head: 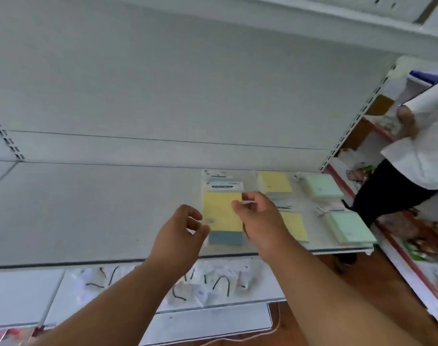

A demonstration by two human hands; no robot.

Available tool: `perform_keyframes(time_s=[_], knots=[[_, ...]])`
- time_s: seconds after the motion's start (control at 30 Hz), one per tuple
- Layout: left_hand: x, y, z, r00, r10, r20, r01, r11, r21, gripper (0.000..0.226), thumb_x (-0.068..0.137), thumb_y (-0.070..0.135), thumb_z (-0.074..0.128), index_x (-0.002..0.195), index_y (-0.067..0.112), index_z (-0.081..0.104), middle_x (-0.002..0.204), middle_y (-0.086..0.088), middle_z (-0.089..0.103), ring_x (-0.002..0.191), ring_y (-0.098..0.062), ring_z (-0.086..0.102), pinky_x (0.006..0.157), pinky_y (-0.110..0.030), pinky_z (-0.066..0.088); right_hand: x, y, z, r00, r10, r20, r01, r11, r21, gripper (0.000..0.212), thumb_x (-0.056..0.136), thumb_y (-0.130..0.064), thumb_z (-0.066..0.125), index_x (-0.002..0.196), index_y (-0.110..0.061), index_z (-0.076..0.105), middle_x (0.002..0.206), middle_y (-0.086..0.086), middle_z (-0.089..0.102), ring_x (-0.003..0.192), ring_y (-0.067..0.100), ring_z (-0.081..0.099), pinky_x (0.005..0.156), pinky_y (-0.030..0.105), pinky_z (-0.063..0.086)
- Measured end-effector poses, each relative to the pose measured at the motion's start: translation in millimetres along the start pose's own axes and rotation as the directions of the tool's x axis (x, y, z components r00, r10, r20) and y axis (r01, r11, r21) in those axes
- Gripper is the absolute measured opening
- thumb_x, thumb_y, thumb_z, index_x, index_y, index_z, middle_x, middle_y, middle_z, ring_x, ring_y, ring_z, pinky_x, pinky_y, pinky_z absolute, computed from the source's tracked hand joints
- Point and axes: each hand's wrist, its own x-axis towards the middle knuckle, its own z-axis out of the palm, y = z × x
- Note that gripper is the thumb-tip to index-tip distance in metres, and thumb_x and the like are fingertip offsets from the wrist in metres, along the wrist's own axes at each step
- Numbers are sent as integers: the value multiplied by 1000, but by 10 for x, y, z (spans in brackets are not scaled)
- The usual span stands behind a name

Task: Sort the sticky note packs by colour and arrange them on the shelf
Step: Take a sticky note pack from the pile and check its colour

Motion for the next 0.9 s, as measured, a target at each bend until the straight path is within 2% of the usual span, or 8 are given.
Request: perform_keyframes(time_s=[0.07, 0.13, 0.2, 0.37, 0.53, 0.67, 0.77, 0.9], knots=[[-83, 229, 484, 1000, 23, 19, -24, 998, 50, 15, 88, 28, 65, 94, 29, 52, 83, 13, 61, 70, -6, 58, 60, -22, 41, 74, 234, -503, 996, 1, -87, -8, 996, -89, 23, 85, -34, 69, 103, -20, 63, 91, -4, 67, 79, 11, 61, 68, 25, 45], [-158, 440, 914, 999, 19, 36, -22, 995, 102, 14, 88, 30, 63, 95, 30, 51, 83, 16, 60, 72, -4, 57, 64, -23, 42, 158, 420, -932, 995, 9, -102, -28, 982, -186, 24, 85, -34, 69, 101, -17, 64, 93, -3, 67, 85, 13, 63, 73, 26, 47], [-174, 610, 1224, 1000, 5, 31, -11, 983, 184, 14, 89, 33, 60, 99, 31, 51, 84, 16, 60, 79, -6, 58, 69, -25, 44, 257, 521, -1218, 995, 27, -93, -53, 957, -286, 26, 86, -35, 68, 102, -16, 64, 95, -2, 67, 88, 16, 62, 76, 28, 46], [-105, 822, 1569, 998, -56, -26, 61, 916, 396, 18, 90, 36, 52, 107, 28, 52, 98, 8, 65, 92, -18, 62, 77, -32, 50, 507, 566, -1406, 1000, -11, -13, 1, 812, -584, 27, 89, -41, 60, 102, -17, 62, 95, 1, 65, 85, 20, 57, 71, 28, 41], [-99, 854, 1613, 995, -51, -84, 86, 864, 496, 12, 89, 29, 47, 95, 26, 57, 98, 5, 62, 90, -21, 60, 73, -31, 50, 602, 518, -1317, 1000, -24, 19, 31, 741, -671, 29, 87, -36, 60, 105, -14, 56, 99, 5, 66, 95, 28, 62, 70, 29, 40], [-95, 841, 1619, 996, -38, -82, 73, 876, 477, 8, 90, 34, 50, 93, 28, 55, 97, 7, 59, 88, -19, 60, 73, -30, 49, 591, 523, -1326, 996, -93, 15, 76, 694, -716, 22, 87, -24, 59, 104, -13, 49, 96, 6, 64, 86, 27, 60, 66, 29, 39], [-99, 791, 1538, 994, -9, -110, 56, 900, 432, 11, 90, 38, 51, 96, 29, 54, 99, 9, 58, 89, -16, 59, 74, -29, 48, 547, 469, -1217, 986, -160, 44, 147, 721, -677, 13, 87, -22, 54, 99, -16, 50, 91, 4, 63, 81, 26, 57, 64, 30, 39], [-48, 627, 1154, 973, -22, -229, 108, 923, 370, 9, 89, 33, 51, 97, 30, 54, 98, 11, 59, 86, -15, 59, 73, -28, 47, 474, 301, -784, 961, -241, 139, 276, 763, -584, 11, 87, -29, 54, 89, -19, 54, 85, -1, 62, 80, 24, 57, 65, 31, 44]])
